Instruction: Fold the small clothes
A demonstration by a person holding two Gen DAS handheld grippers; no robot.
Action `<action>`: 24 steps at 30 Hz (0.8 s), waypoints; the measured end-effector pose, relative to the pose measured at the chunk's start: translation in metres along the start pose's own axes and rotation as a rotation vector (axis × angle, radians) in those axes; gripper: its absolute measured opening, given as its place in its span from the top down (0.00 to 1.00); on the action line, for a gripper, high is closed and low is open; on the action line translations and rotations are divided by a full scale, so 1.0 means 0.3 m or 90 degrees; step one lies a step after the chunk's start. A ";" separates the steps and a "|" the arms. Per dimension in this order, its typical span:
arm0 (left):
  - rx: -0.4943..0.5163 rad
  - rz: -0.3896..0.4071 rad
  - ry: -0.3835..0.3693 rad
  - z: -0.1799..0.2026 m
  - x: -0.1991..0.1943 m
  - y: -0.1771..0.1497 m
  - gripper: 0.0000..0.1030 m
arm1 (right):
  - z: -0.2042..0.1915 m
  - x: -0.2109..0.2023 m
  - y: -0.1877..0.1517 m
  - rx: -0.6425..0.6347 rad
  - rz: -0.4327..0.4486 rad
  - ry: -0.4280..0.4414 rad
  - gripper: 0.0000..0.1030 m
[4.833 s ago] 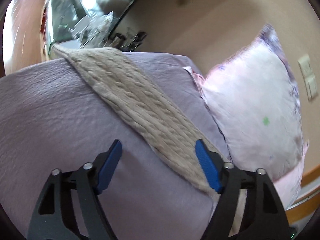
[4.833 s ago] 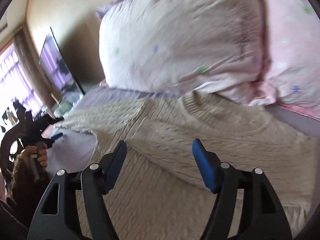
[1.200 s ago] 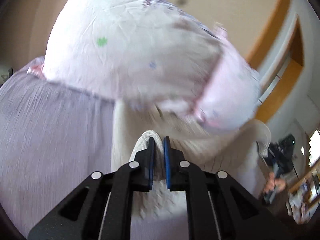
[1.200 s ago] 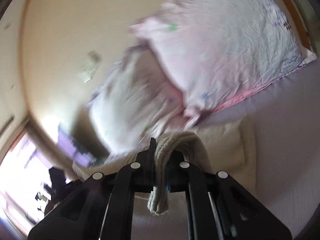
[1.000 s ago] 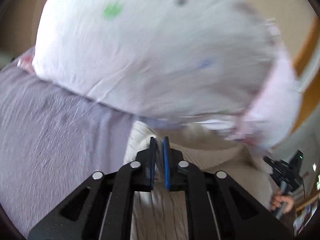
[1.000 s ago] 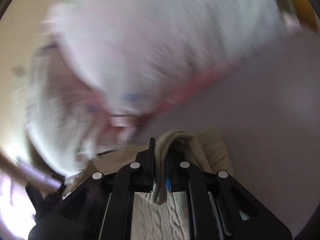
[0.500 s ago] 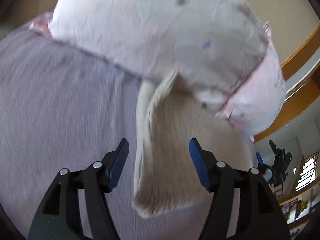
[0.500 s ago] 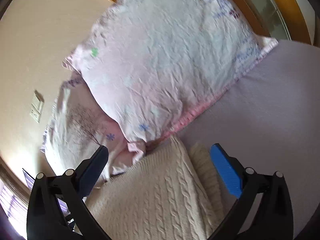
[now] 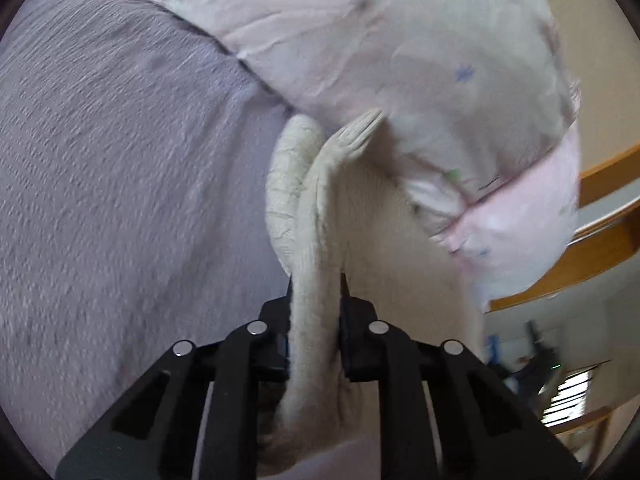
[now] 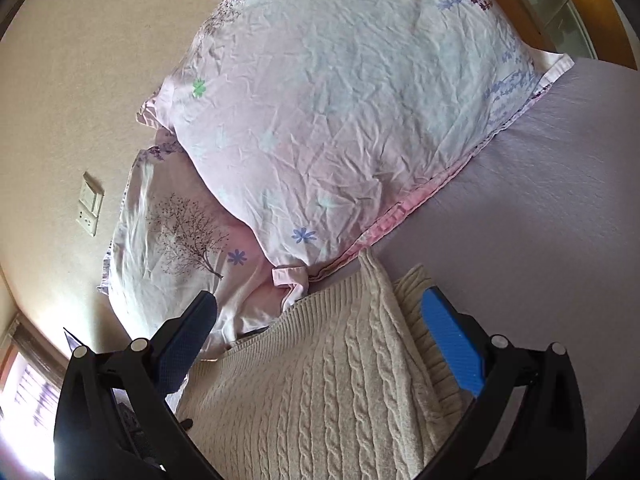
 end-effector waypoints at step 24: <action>0.240 -0.134 -0.187 0.685 0.484 -0.229 0.56 | 0.067 -0.056 0.078 -0.077 -0.034 -0.058 0.01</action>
Point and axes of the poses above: each gripper's, at about its wrist camera, not at the fingertips, and x roughly the way its jaws point, z to its right, y to its top, the point moved 4 cm from there along x, roughly the way its jaws point, and after that the axes turned 15 degrees about -y, right-handed, at the moved point
